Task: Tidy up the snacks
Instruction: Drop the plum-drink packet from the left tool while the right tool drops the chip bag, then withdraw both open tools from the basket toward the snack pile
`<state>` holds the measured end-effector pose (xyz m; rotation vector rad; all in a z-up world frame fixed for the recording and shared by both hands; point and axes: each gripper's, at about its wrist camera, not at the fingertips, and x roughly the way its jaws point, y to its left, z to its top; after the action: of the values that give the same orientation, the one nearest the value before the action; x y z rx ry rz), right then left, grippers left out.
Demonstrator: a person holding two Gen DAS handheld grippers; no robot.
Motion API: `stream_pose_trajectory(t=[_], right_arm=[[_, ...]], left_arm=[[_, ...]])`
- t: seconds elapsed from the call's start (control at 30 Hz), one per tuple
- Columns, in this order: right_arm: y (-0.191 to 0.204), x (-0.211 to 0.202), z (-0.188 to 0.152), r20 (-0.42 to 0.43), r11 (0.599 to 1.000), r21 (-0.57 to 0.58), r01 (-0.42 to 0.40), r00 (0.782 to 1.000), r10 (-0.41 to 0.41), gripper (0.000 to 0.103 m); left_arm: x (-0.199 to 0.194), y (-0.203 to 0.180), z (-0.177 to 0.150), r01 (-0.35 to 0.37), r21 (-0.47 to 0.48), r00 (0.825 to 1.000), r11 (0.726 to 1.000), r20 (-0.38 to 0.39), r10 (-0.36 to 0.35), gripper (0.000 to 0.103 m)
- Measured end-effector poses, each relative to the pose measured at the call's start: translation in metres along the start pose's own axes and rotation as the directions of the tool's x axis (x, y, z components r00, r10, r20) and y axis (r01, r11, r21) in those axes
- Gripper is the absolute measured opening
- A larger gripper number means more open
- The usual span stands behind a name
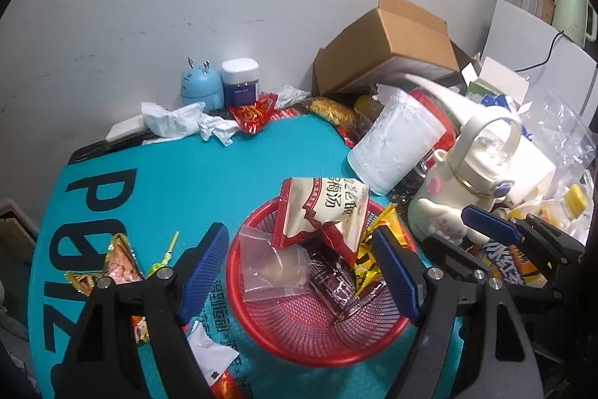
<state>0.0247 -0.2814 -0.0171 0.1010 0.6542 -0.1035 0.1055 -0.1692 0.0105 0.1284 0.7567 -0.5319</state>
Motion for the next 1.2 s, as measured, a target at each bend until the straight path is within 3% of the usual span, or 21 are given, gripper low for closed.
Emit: stream_pose_trajectory(t=[0.67, 1.2], right_arm=[[0.028, -0.074, -0.011, 0.093, 0.995, -0.067, -0.079, 0.992, 0.085, 0.055], [0.07, -0.087, -0.037, 0.055, 0.966, -0.149, -0.212, 0.974, 0.222, 0.057]], left_arm=[[-0.09, -0.008, -0.035, -0.07, -0.041, 0.992, 0.997, 0.098, 0.074, 0.079], [-0.136, 0.012, -0.084, -0.148, -0.123, 0.981, 0.981, 0.108, 0.161, 0.078]])
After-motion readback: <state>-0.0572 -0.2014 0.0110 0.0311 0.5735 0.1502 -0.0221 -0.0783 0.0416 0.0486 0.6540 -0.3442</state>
